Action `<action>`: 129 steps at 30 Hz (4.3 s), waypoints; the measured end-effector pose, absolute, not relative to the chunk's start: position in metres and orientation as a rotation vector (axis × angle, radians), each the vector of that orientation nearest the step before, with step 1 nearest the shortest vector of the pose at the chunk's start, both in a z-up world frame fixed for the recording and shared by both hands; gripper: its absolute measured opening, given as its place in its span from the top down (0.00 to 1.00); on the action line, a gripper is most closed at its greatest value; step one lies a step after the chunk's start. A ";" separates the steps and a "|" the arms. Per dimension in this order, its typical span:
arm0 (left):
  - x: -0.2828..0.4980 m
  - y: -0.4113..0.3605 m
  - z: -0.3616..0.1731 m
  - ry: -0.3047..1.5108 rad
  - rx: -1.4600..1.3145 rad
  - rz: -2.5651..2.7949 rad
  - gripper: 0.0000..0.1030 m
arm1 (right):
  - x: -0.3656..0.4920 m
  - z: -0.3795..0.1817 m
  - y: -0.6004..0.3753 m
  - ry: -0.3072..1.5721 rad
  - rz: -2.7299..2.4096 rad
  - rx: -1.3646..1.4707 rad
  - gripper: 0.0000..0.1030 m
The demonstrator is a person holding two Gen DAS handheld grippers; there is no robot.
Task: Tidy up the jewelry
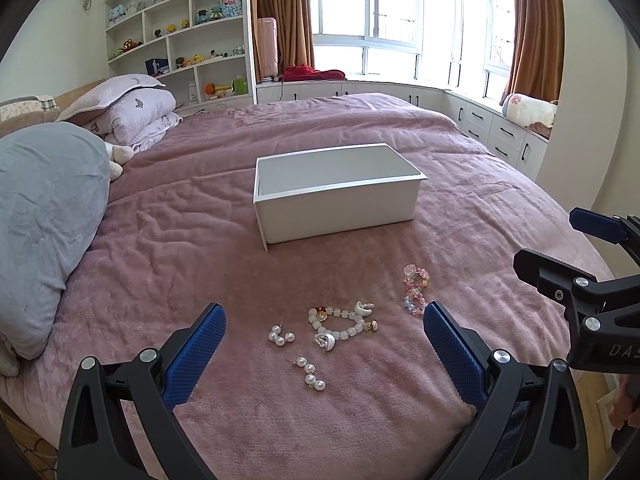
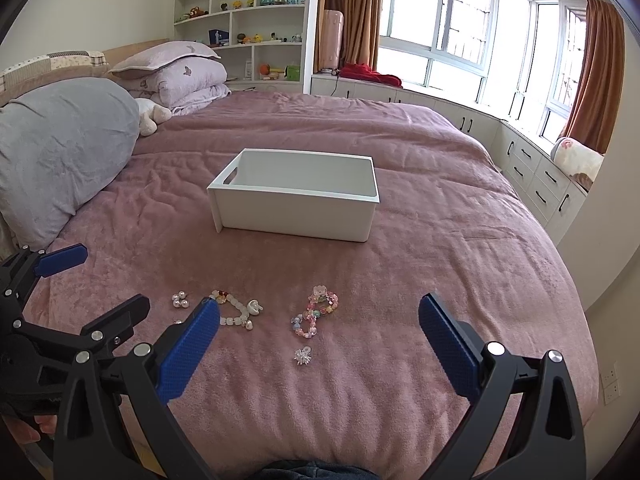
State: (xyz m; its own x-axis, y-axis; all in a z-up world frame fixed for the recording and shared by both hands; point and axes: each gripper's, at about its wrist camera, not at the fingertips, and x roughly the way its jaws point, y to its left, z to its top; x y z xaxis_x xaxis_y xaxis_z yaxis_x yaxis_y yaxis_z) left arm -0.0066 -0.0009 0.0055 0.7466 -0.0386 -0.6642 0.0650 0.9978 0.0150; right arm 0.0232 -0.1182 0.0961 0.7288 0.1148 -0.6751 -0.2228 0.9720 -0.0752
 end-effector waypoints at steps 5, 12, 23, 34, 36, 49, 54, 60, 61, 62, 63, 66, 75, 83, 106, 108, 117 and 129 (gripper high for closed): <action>-0.003 0.001 0.002 0.737 0.036 -0.052 0.03 | 0.026 0.093 -0.120 0.741 0.185 -0.158 0.04; -0.001 0.003 0.001 0.742 0.036 -0.052 0.03 | 0.028 0.089 -0.118 0.755 0.186 -0.171 0.04; 0.000 0.002 0.001 0.743 0.034 -0.054 0.03 | 0.029 0.086 -0.118 0.763 0.183 -0.172 0.04; 0.000 0.002 0.001 0.743 0.037 -0.054 0.03 | 0.033 0.081 -0.121 0.772 0.178 -0.169 0.04; 0.001 0.002 0.000 0.744 0.041 -0.053 0.03 | 0.035 0.079 -0.123 0.775 0.174 -0.169 0.04; 0.032 0.027 -0.039 0.829 0.021 -0.045 0.03 | 0.066 0.061 -0.142 0.796 0.137 -0.176 0.04; 0.035 0.034 -0.059 0.852 0.026 -0.059 0.03 | 0.084 0.047 -0.143 0.814 0.168 -0.194 0.04; 0.033 0.032 -0.082 0.889 0.052 -0.093 0.03 | 0.103 0.033 -0.140 0.812 0.182 -0.230 0.04; 0.032 0.032 -0.087 0.903 0.050 -0.103 0.03 | 0.107 0.030 -0.140 0.814 0.197 -0.226 0.05; 0.032 0.033 -0.092 0.913 0.049 -0.110 0.03 | 0.110 0.028 -0.140 0.818 0.208 -0.225 0.05; 0.032 0.031 -0.095 0.921 0.050 -0.114 0.03 | 0.113 0.024 -0.140 0.825 0.222 -0.225 0.07; 0.030 0.031 -0.104 0.937 0.041 -0.131 0.04 | 0.123 0.012 -0.136 0.848 0.249 -0.242 0.12; 0.038 0.034 -0.126 1.002 0.023 -0.152 0.34 | 0.158 -0.037 -0.130 0.963 0.337 -0.189 0.23; 0.042 0.044 -0.133 1.015 -0.021 -0.165 0.58 | 0.176 -0.069 -0.124 1.040 0.334 -0.178 0.33; 0.036 0.050 -0.110 0.959 -0.035 -0.166 0.87 | 0.173 -0.068 -0.133 1.059 0.425 -0.032 0.93; 0.034 0.049 -0.105 0.947 -0.029 -0.167 0.87 | 0.172 -0.062 -0.132 1.043 0.425 -0.036 0.93; 0.033 0.044 -0.080 0.893 0.000 -0.170 0.87 | 0.169 -0.027 -0.135 0.964 0.428 -0.039 0.96; 0.048 0.037 -0.049 0.818 0.035 -0.179 0.87 | 0.173 0.005 -0.142 0.904 0.425 -0.038 0.92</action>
